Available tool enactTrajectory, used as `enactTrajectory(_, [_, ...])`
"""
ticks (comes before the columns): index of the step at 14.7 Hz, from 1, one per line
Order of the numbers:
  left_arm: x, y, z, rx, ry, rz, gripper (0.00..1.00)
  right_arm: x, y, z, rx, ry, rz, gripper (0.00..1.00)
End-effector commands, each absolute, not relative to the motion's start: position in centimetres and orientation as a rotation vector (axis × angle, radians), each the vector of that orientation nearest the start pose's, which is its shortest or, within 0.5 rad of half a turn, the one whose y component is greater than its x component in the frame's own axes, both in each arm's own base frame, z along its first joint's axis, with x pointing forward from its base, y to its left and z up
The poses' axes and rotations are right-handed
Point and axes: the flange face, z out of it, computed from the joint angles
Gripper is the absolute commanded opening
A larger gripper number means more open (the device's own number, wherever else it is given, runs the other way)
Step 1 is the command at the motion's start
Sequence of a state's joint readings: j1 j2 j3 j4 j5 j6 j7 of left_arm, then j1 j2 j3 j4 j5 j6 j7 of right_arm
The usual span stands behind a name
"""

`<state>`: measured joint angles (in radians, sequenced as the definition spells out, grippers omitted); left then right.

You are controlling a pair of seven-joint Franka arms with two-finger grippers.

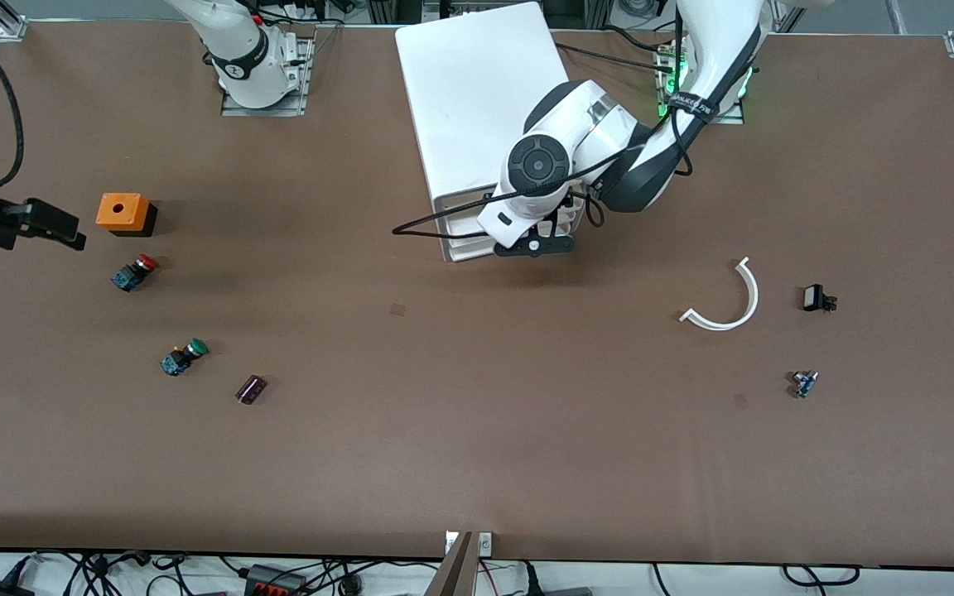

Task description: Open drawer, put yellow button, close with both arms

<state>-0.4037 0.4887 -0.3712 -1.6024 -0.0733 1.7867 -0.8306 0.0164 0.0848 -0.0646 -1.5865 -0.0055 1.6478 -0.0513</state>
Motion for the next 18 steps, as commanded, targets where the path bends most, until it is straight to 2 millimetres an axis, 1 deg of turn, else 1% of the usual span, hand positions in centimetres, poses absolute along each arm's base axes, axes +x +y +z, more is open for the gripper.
enactTrajectory(1, [46.8, -43.4, 35.8, -3.059, -0.17, 0.561, 1.0, 56.4, -2.4, 57.9, -3.17, -0.063, 0.024, 1.0])
enactTrajectory(3, [47.8, -43.1, 36.8, -3.059, -0.225, 0.501, 1.0, 56.1, -2.4, 58.0, -3.166, -0.062, 0.065, 1.0])
enactTrajectory(4, [49.0, -42.3, 37.5, -3.064, -0.234, 0.456, 1.0, 55.9, -2.4, 58.1, -3.164, -0.042, 0.089, 1.0])
enactTrajectory(5, [51.0, -40.5, 38.7, -3.071, -0.264, 0.393, 1.0, 55.9, -2.3, 58.0, -3.158, -0.029, 0.093, 1.0])
enactTrajectory(6, [52.3, -39.3, 39.4, -3.072, -0.29, 0.357, 1.0, 55.9, -2.4, 57.9, -3.155, -0.021, 0.098, 1.0])
enactTrajectory(7, [53.2, -38.2, 40.2, -3.069, -0.312, 0.332, 1.0, 55.9, -2.4, 57.9, -3.154, -0.019, 0.095, 1.0])
enactTrajectory(9, [55.3, -35.7, 42.0, -3.052, -0.351, 0.281, 1.0, 55.9, -2.3, 58.0, -3.155, 0.044, 0.085, 1.0])
enactTrajectory(10, [56.2, -34.2, 43.0, -3.034, -0.319, 0.265, 1.0, 55.9, -2.3, 58.1, -3.158, 0.037, 0.078, 1.0])
enactTrajectory(13, [59.3, -28.9, 46.8, -3.04, -0.132, 0.246, 1.0, 55.7, -2.5, 58.1, -3.164, 0.009, 0.079, 1.0])
enactTrajectory(16, [61.7, -22.4, 49.1, -3.051, 0.001, 0.293, 1.0, 55.7, -2.5, 57.8, -3.166, -0.013, 0.082, 1.0])
enactTrajectory(18, [62.7, -17.7, 50.9, -3.063, 0.067, 0.318, 1.0, 55.8, -2.6, 57.7, -3.167, -0.016, 0.072, 1.0])
